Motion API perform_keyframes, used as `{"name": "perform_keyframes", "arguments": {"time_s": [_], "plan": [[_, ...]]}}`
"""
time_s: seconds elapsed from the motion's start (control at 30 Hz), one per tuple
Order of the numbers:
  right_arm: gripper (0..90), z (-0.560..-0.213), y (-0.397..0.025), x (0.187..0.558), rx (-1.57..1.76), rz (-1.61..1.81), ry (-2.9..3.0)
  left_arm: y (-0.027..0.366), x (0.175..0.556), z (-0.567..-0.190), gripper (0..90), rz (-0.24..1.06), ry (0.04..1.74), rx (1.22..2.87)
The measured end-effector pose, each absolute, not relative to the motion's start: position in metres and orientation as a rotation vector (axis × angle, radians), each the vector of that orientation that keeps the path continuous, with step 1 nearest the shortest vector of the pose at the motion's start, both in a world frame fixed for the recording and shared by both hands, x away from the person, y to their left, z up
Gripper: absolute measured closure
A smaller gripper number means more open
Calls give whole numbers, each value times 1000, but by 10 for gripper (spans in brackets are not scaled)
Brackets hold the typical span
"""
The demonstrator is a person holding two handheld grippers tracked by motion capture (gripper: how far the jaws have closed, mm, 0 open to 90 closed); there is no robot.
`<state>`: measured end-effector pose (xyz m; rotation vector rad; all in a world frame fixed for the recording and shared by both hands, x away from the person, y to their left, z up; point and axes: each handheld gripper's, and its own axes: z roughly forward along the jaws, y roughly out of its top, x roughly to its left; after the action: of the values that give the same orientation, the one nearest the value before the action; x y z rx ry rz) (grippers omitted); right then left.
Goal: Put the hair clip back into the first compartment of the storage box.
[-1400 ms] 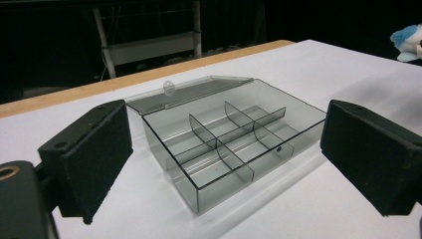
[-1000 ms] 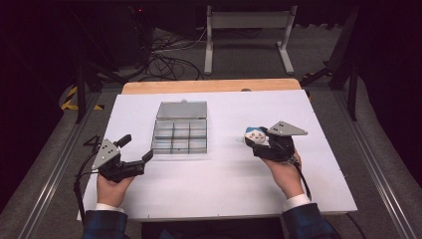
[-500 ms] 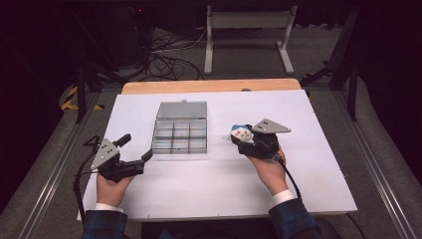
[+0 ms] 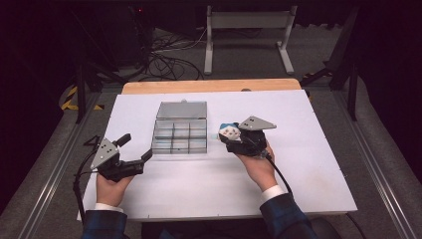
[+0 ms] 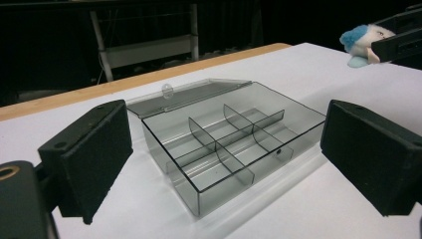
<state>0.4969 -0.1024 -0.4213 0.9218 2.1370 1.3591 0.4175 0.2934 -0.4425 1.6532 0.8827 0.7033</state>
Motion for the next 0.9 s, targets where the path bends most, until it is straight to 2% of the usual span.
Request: {"name": "perform_keyframes", "arguments": {"time_s": [0.9], "plan": [[348, -414, -56, 510, 852, 1377, 2174, 296, 418, -444, 66, 714, 888, 1655]]}}
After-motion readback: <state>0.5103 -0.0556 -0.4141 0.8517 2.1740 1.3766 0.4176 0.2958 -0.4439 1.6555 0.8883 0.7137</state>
